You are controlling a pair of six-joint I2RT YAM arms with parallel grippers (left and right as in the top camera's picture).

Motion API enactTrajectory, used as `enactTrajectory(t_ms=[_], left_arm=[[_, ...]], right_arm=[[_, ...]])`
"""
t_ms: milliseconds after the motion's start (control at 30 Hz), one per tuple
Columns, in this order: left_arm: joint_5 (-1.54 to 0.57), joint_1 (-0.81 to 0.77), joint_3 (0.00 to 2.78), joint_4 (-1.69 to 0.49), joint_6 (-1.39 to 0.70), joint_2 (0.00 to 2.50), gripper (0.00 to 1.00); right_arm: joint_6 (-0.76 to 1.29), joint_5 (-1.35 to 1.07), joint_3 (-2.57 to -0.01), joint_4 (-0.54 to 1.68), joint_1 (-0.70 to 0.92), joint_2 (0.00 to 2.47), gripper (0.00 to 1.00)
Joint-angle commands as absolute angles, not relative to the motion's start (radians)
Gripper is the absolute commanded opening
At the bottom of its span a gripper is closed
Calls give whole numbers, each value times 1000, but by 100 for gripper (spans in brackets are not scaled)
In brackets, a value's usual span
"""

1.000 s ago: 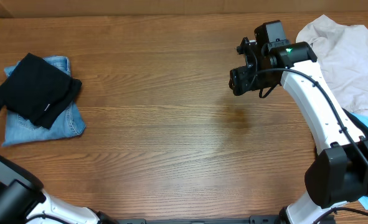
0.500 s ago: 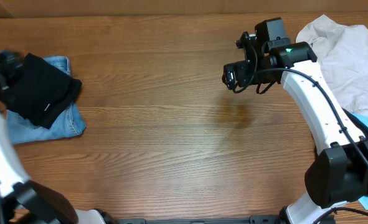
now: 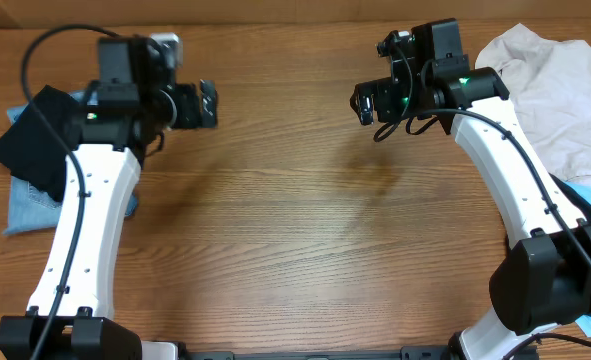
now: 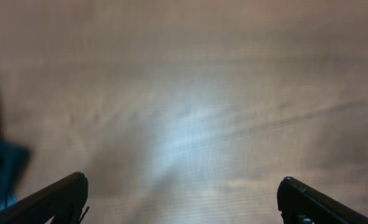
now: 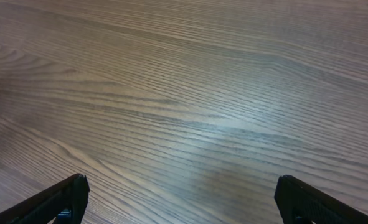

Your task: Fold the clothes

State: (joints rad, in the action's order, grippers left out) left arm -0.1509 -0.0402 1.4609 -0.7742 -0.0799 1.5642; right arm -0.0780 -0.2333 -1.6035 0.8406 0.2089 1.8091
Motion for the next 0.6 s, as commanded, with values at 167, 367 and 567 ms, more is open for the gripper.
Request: enactTrajectory(t_ms=[167,367,567], left_arm=[[-104,-38,1458,-1015,-109,1523,100],[-105,-40,1454,-1080,-100,1416,100],[-124,-40,1335,-1007,-70,1216,100]], right_arm=[[-10,-241,-1605,970,161,1737,100],[31,-187,-1581,1016,132,1586,100],[43,-167,-1371,913,131,1343,100]])
